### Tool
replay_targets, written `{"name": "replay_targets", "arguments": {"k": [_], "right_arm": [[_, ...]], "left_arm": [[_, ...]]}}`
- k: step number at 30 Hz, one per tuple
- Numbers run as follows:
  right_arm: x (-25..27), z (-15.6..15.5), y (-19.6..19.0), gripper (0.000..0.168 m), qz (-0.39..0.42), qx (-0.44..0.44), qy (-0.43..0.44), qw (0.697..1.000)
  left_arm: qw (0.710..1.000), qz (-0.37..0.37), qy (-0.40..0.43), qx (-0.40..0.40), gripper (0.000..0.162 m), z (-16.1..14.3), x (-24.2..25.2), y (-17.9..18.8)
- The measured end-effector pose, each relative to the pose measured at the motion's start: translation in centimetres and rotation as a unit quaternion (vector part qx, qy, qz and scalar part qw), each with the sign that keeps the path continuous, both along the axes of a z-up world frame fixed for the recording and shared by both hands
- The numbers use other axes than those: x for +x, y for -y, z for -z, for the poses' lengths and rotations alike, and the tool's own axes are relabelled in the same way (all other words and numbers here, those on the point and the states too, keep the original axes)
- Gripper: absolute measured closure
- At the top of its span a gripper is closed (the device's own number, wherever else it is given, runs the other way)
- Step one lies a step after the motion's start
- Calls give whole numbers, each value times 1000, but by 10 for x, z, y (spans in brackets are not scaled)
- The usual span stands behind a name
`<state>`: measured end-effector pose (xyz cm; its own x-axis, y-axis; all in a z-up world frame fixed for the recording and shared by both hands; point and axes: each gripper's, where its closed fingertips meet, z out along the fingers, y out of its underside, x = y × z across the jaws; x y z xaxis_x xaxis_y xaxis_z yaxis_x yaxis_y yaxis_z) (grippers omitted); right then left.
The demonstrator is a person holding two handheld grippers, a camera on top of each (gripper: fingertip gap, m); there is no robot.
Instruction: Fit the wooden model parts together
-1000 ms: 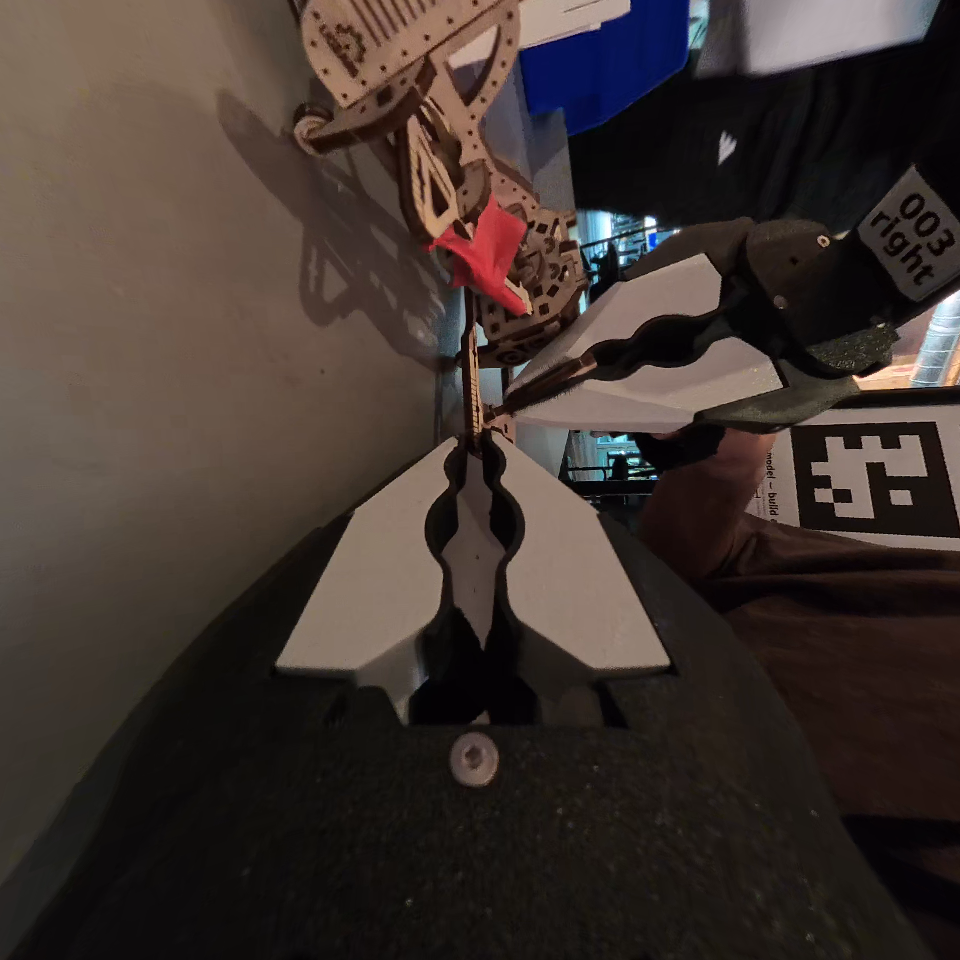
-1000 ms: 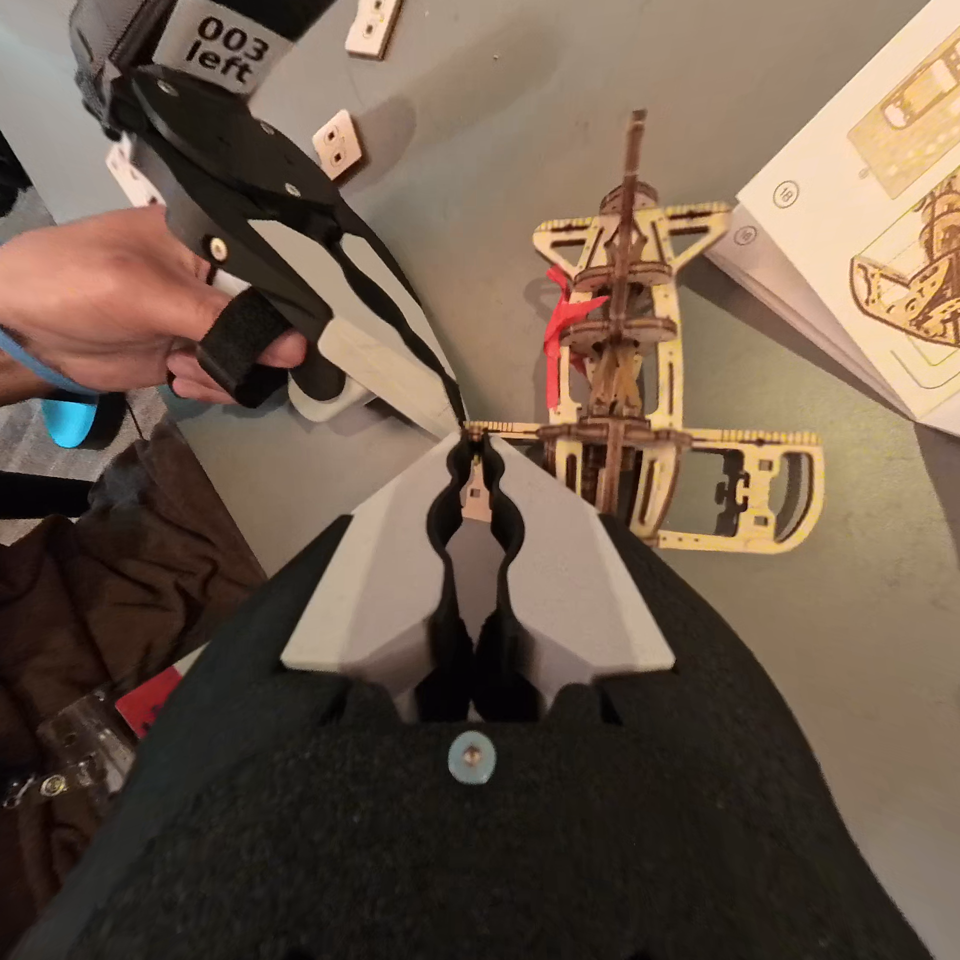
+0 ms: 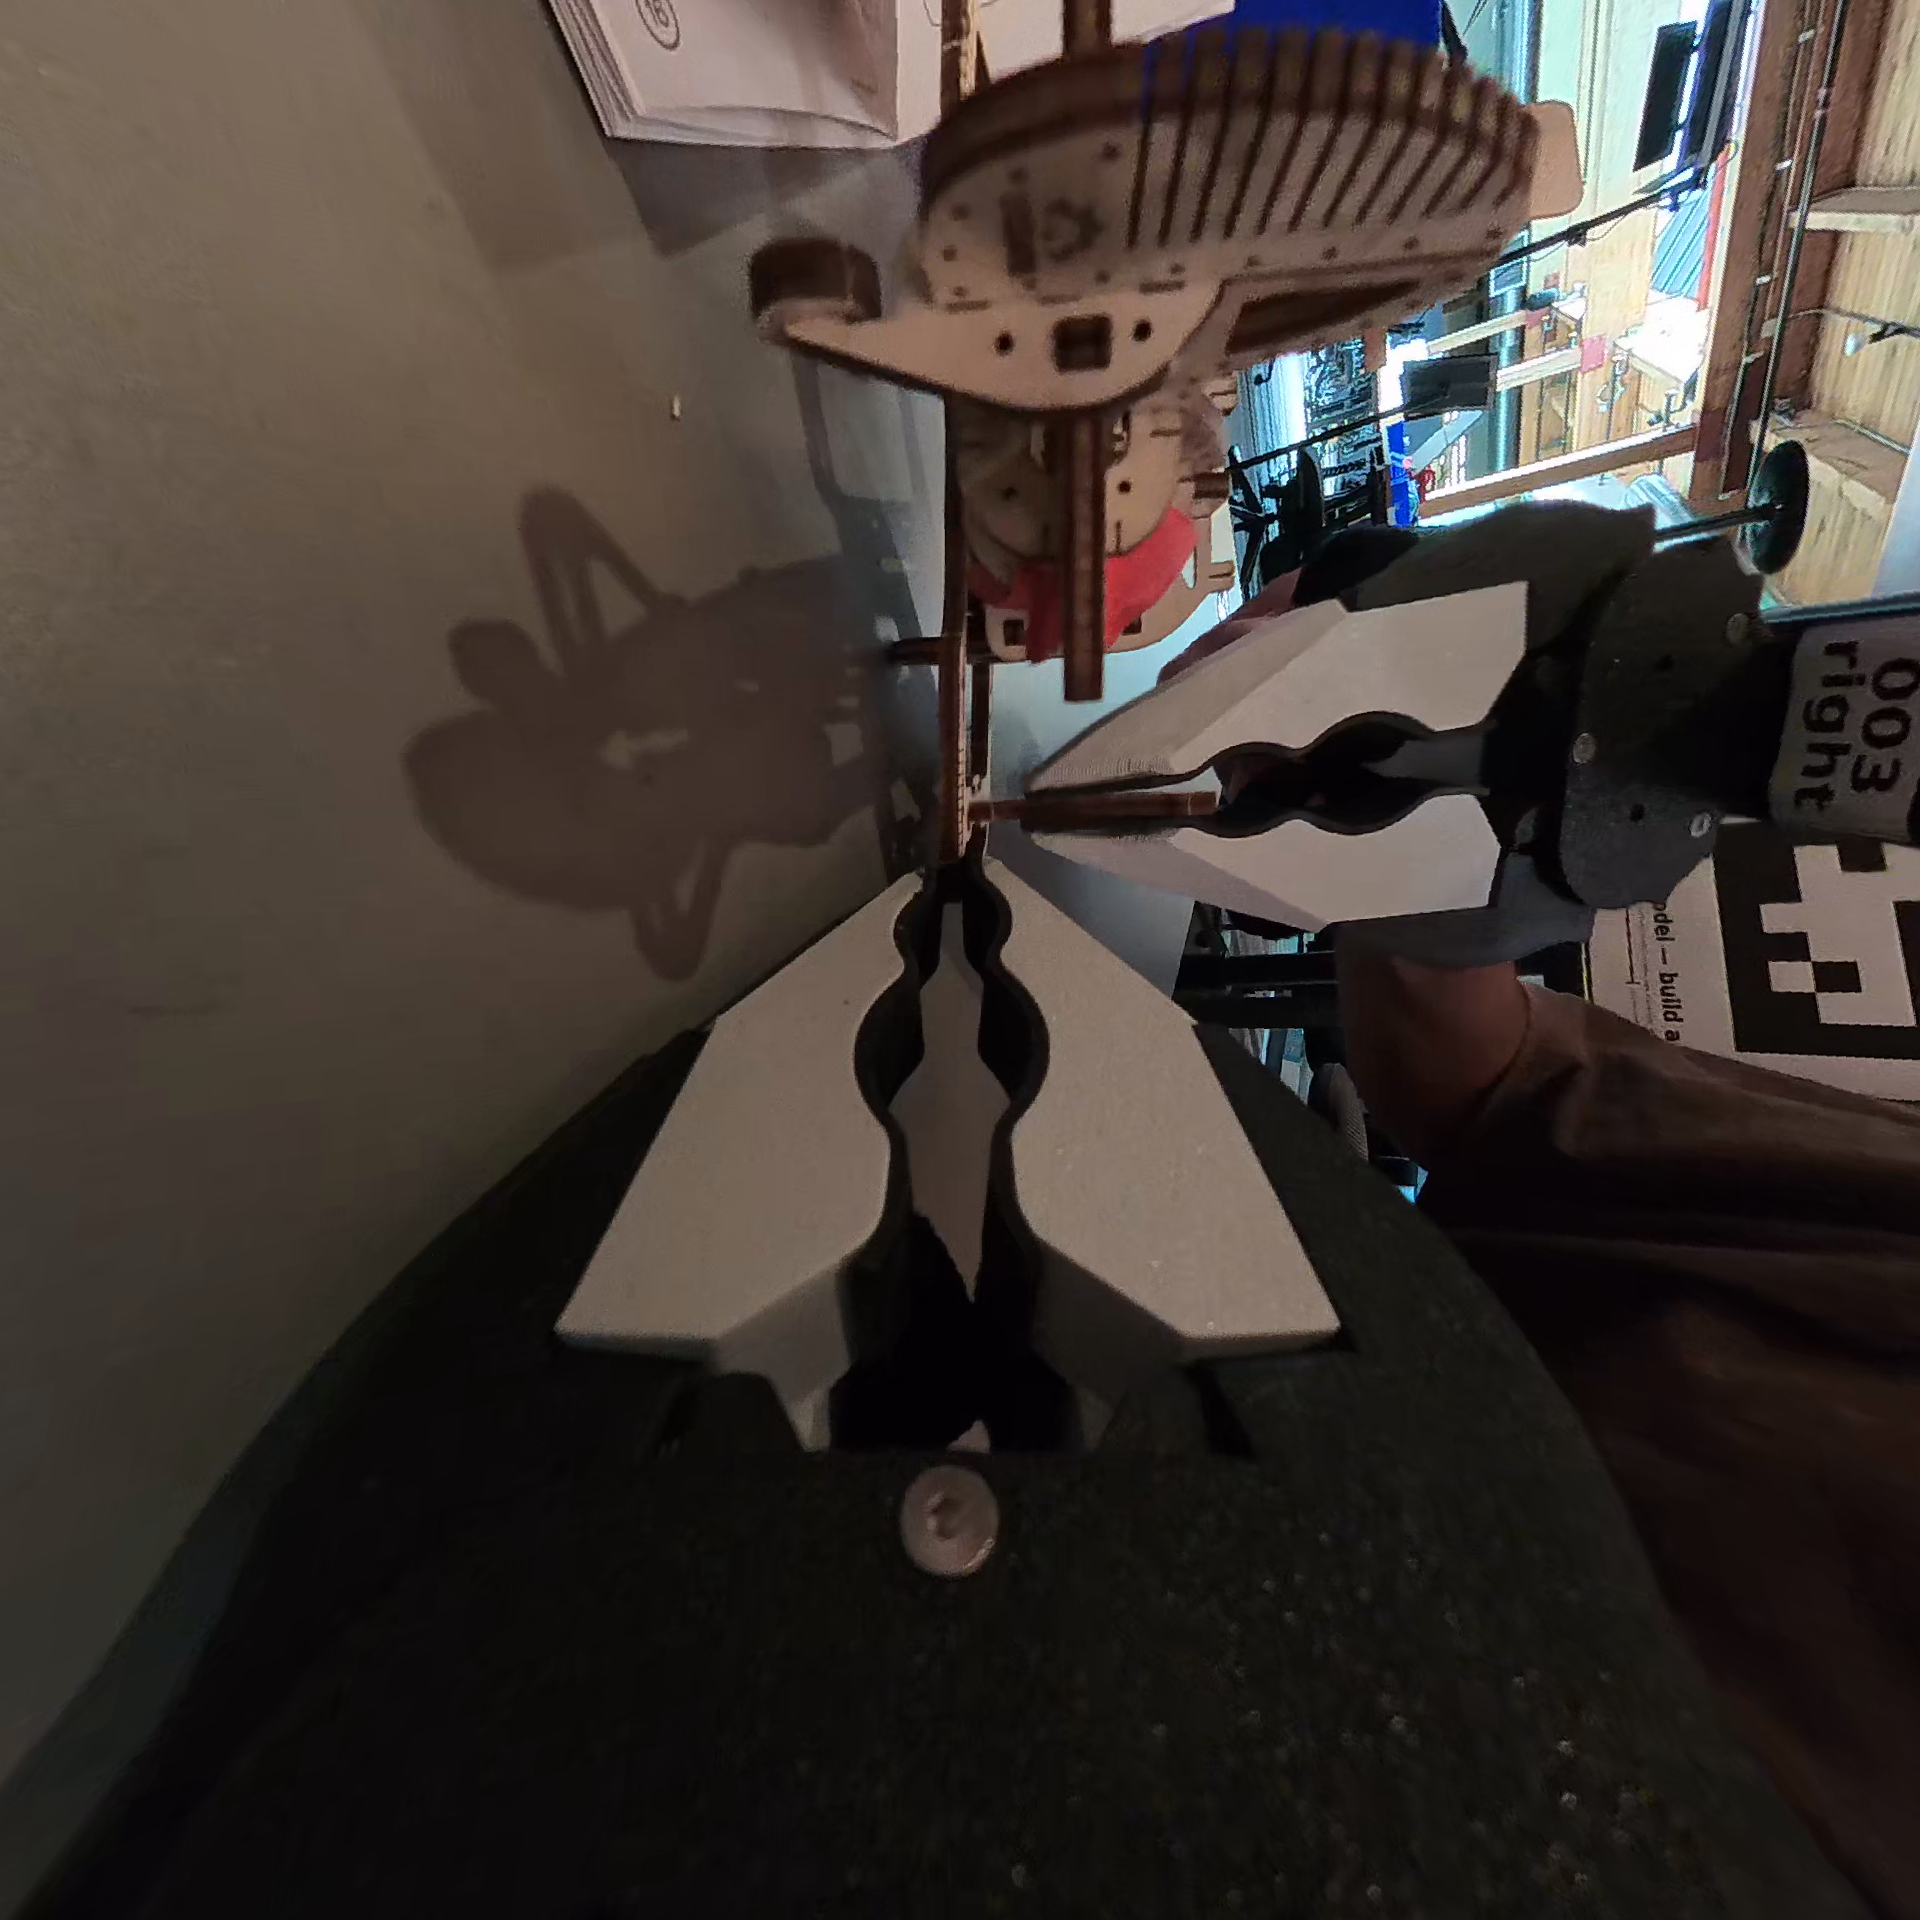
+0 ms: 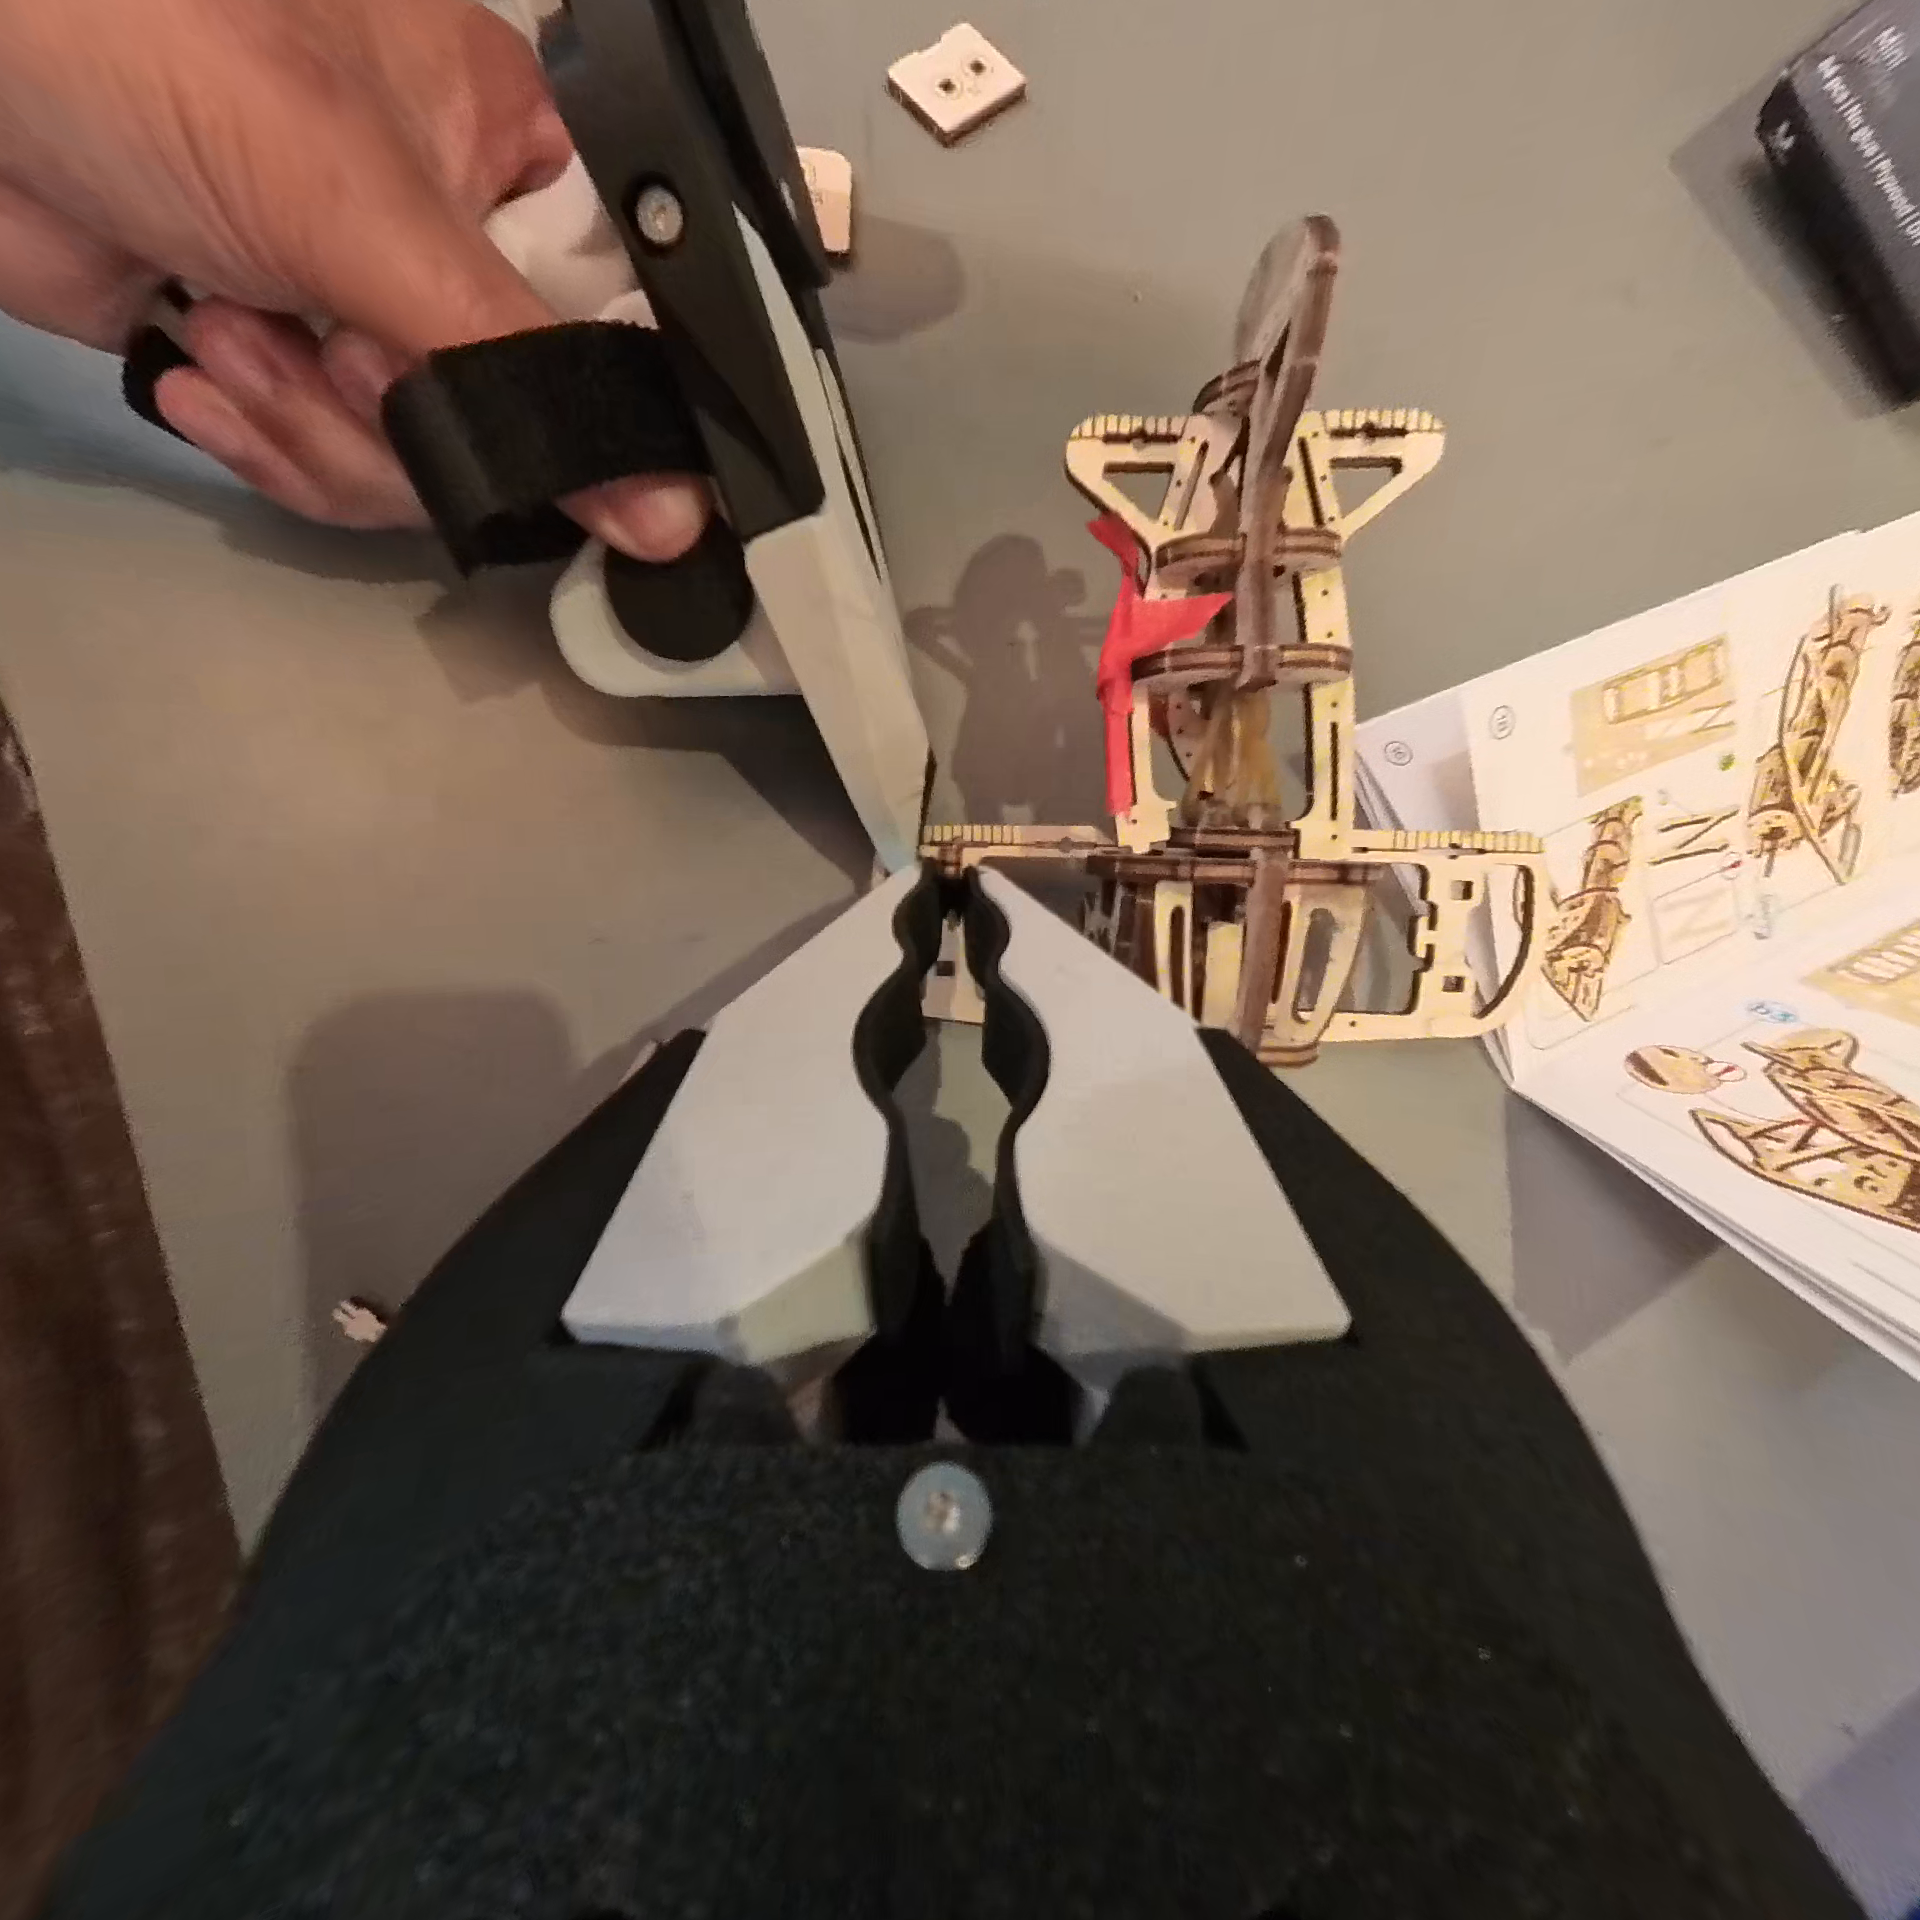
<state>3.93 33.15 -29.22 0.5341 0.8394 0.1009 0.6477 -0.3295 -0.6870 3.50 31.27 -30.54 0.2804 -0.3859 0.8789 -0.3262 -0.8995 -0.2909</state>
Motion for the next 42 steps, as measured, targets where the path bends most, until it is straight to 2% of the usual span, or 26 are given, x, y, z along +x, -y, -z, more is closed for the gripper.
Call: {"name": "replay_targets", "arguments": {"k": [7,13,17,22,25,28,35,38,42], "right_arm": [[-2,0,1,167,-13,10,-8,1000],[-3,4,-1,166,-16,46,22,999],[-2,5,-1,166,-9,16,-4,1000],[-1,6,-1,166,-15,-22,12,1000],[-1,7,-2,166,-20,-3,51,998],[-1,5,-3,166,19,-45,2,999],[3,-3,6,159,-7,27,32,999],[8,-5,4,164,11,68,47,997],[7,-7,-3,163,23,90,59,994]], "left_arm": [[1000,0,-1,3,161,0,0,0],[1000,3,-4,8,161,1,1,0],[1000,5,-7,11,161,1,1,0],[1000,3,-10,15,161,2,1,-1],[1000,2,-11,16,161,3,1,-1],[1000,-2,-10,17,161,2,1,-3],[1000,2,-5,13,161,1,2,-2],[1000,2,-3,11,161,1,1,-2],[1000,2,-4,13,161,1,1,-2]]}}
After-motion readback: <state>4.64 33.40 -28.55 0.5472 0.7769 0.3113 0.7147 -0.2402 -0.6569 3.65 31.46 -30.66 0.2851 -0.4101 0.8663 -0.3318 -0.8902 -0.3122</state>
